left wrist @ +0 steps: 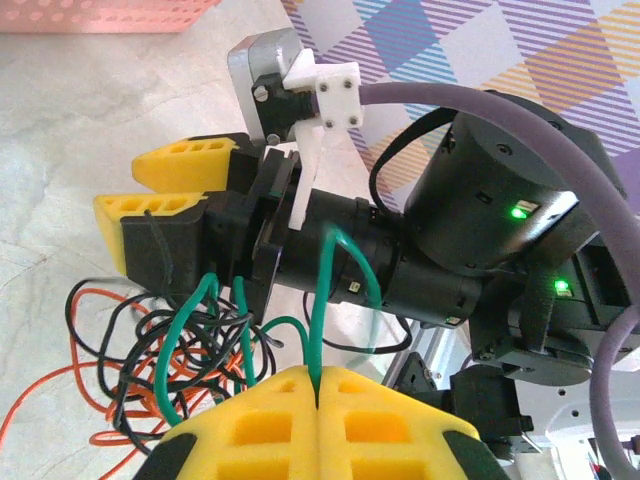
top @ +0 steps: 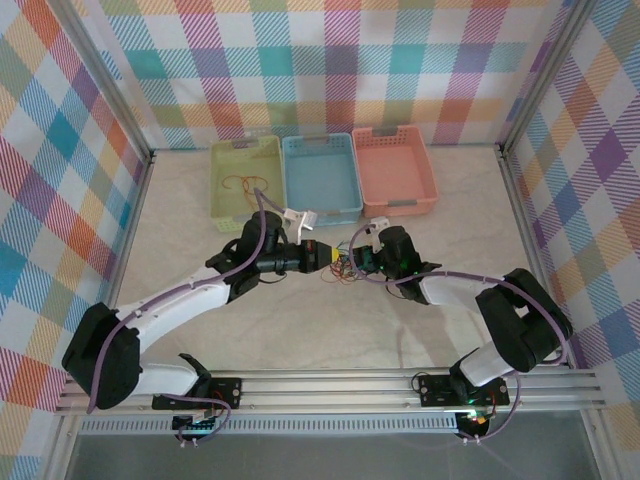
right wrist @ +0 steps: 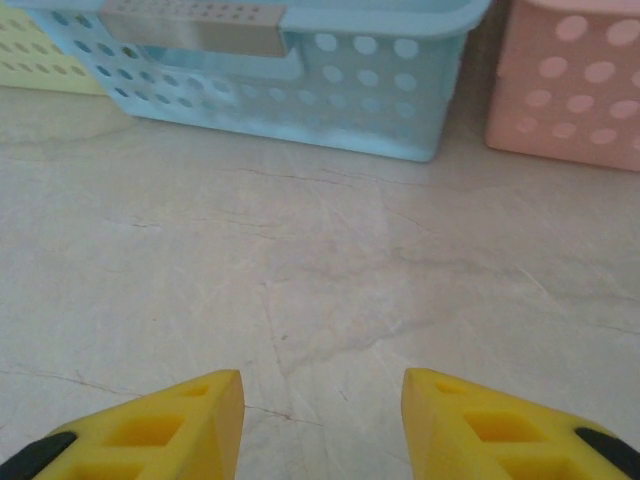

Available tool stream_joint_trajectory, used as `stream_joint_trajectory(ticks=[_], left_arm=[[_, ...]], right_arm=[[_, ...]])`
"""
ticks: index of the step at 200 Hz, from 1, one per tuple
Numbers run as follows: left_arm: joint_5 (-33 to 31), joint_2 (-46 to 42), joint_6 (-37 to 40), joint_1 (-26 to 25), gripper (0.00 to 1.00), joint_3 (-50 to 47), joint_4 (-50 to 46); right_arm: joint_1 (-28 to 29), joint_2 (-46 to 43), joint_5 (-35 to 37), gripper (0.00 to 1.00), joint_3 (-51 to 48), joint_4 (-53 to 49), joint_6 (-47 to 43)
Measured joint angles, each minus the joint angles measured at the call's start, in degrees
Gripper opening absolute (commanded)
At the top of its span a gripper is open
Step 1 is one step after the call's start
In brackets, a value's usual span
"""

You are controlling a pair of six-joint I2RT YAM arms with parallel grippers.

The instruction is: Untangle the cables

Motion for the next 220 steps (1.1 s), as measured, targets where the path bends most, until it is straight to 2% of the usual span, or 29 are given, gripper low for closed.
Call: stream_joint_trajectory(ticks=[63, 109, 157, 187, 220], left_arm=[[-4.8, -1.6, 0.7, 0.0, 0.00, -0.7, -0.8], [-9.2, -1.6, 0.9, 0.0, 0.00, -0.7, -2.3], [-11.6, -1.4, 0.6, 0.0, 0.00, -0.7, -4.0], [-11.7, -1.4, 0.5, 0.0, 0.00, -0.7, -3.9], [-10.8, -1.4, 0.3, 0.0, 0.00, -0.7, -3.9]], right_arm=[[-0.9, -0.7, 3.0, 0.43, -0.3, -0.5, 1.9], [-1.1, -9.7, 1.9, 0.45, -7.6, 5.8, 1.5], [1.1, -18.3, -6.1, 0.41, -13.1, 15.5, -3.3], [5.0, -18.8, -13.0, 0.40, -14.0, 20.3, -8.2], [6.5, -17.7, -19.0, 0.39, -14.0, 23.7, -11.6]])
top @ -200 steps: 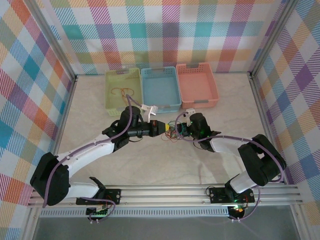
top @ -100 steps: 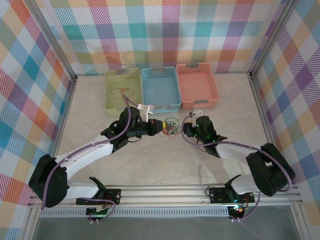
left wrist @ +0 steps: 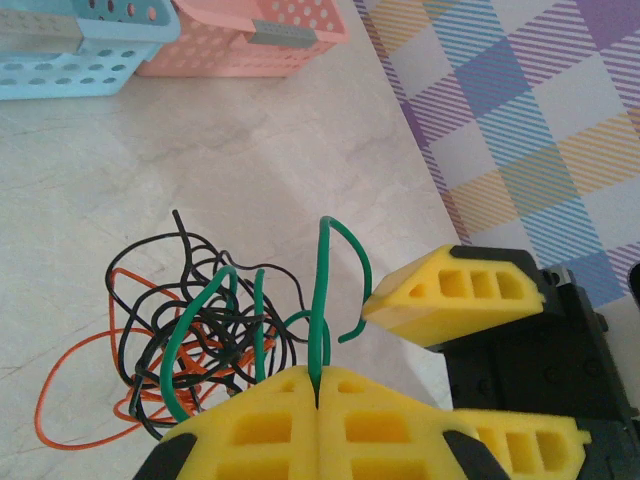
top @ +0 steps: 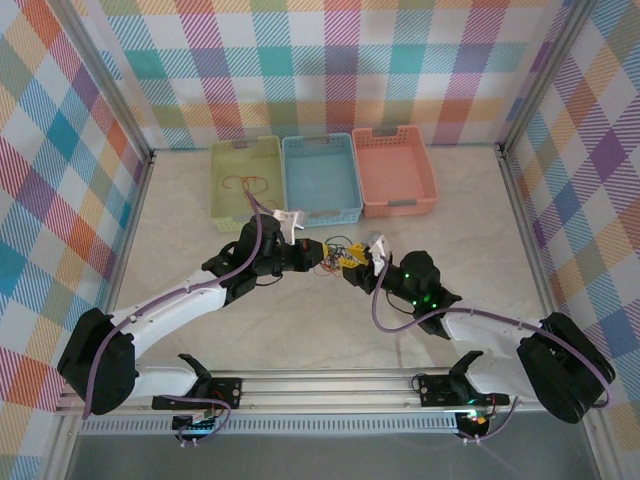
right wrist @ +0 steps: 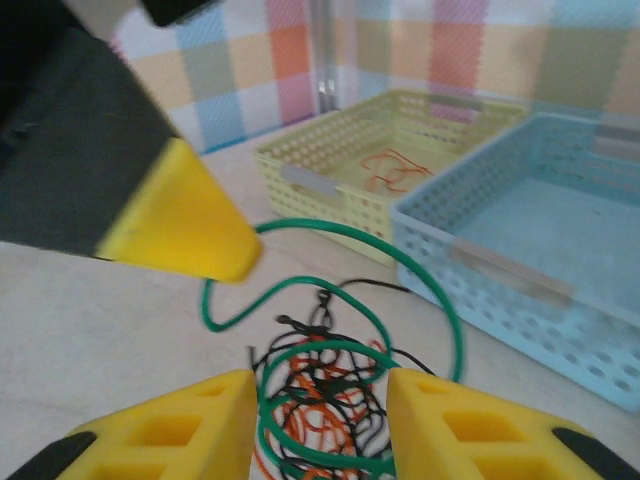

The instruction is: Untangle the cables

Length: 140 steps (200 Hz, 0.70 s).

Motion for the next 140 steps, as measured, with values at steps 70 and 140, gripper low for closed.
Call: stream_joint_trajectory(ticks=[70, 140], left_arm=[[4.9, 1.0, -1.4, 0.0, 0.00, 0.0, 1.7], [8.0, 1.0, -1.4, -0.3, 0.00, 0.0, 3.0]], right_arm=[[1.6, 3.5, -5.1, 0.43, 0.0, 4.3, -5.6], [2.6, 5.3, -5.1, 0.45, -0.8, 10.1, -10.5]])
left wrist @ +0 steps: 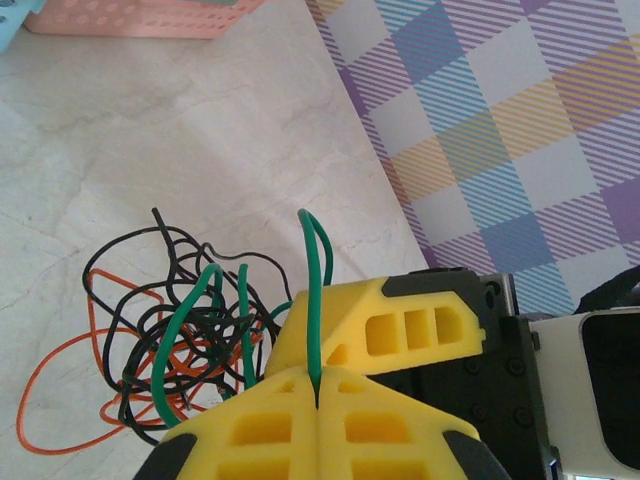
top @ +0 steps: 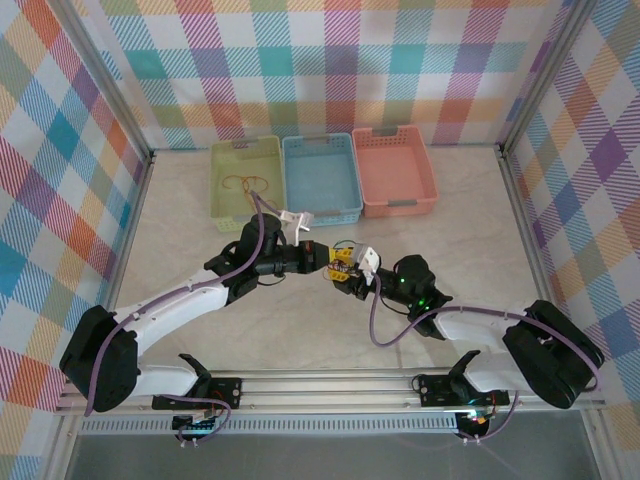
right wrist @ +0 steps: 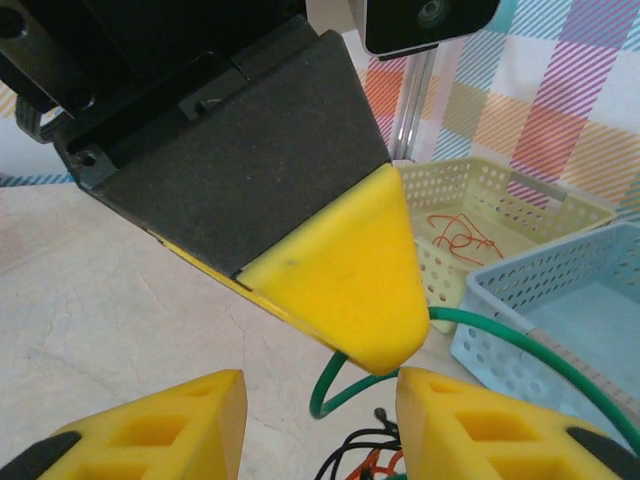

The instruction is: Untangle the cables

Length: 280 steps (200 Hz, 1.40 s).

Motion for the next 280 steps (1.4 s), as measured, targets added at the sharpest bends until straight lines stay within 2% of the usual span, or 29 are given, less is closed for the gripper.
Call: stream_joint_trajectory(ticks=[96, 153, 178, 280], left_arm=[[2.5, 1.9, 0.0, -1.4, 0.00, 0.6, 0.0], [2.4, 1.9, 0.3, -1.6, 0.00, 0.6, 0.0], [1.8, 1.7, 0.4, -1.6, 0.00, 0.6, -0.1], [1.1, -7.9, 0.0, -1.6, 0.00, 0.5, -0.7]], right_arm=[[0.0, 4.0, -0.1, 0.37, 0.1, 2.1, -2.7], [0.0, 5.4, -0.5, 0.24, 1.4, 1.0, -3.3], [0.0, 5.9, -0.7, 0.23, 2.3, -0.4, -3.4], [0.3, 7.1, -1.3, 0.20, 6.4, -5.6, -3.8]])
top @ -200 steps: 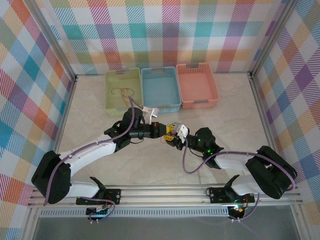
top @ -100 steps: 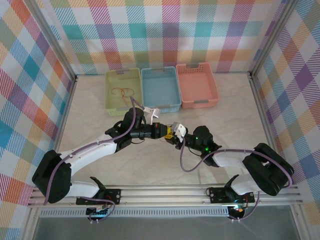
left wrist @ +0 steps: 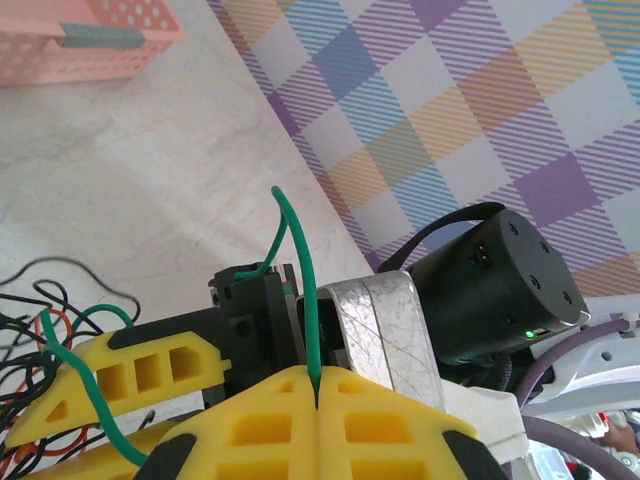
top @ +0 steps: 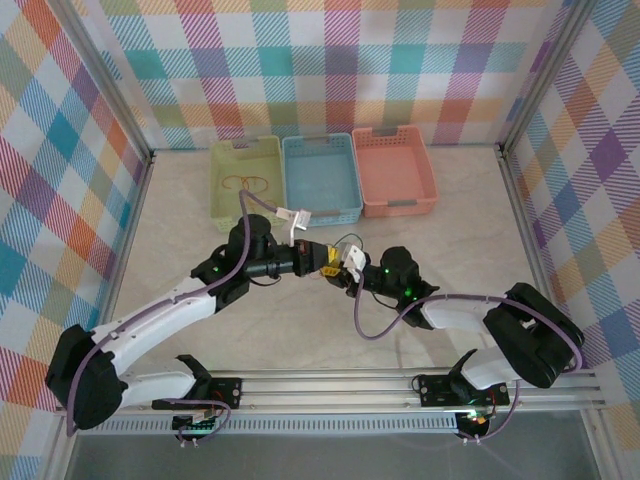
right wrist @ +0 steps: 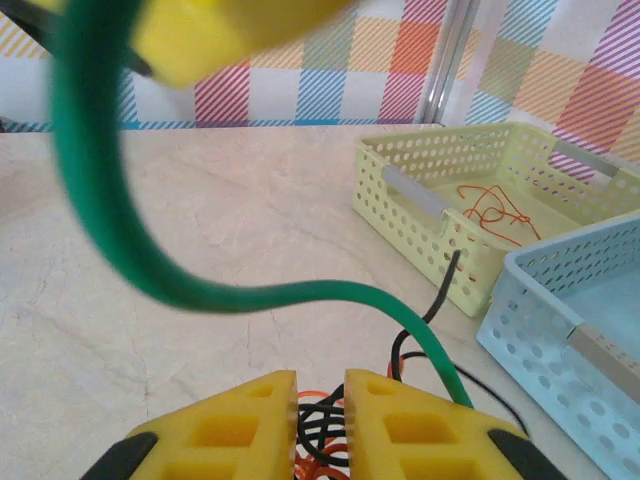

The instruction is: Untangle the cables

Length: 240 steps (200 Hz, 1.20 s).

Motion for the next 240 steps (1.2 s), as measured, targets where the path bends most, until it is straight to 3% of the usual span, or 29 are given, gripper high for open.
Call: stream_joint_trajectory(ticks=[68, 116, 148, 199, 240], left_arm=[[-2.2, -6.1, -0.2, 0.0, 0.00, 0.6, -5.6], [-3.8, -12.5, -0.2, 0.0, 0.00, 7.6, -11.1], [-4.8, -14.7, -0.8, 0.0, 0.00, 9.7, -12.8], [-11.3, -10.4, -1.3, -0.2, 0.00, 9.7, -18.7], [-17.6, -1.9, -0.6, 0.8, 0.00, 11.5, -23.4]], right_arm=[[0.1, 1.5, 1.8, 0.18, 2.8, -4.0, 0.0], [0.0, 2.6, 4.0, 0.18, 2.9, -8.6, 0.1], [-0.1, 2.6, 3.9, 0.24, 2.9, -9.0, 0.1], [-0.1, 1.2, 4.2, 0.37, 1.8, -7.4, 0.6], [-0.1, -2.1, 2.6, 0.40, -0.7, -5.7, 1.1]])
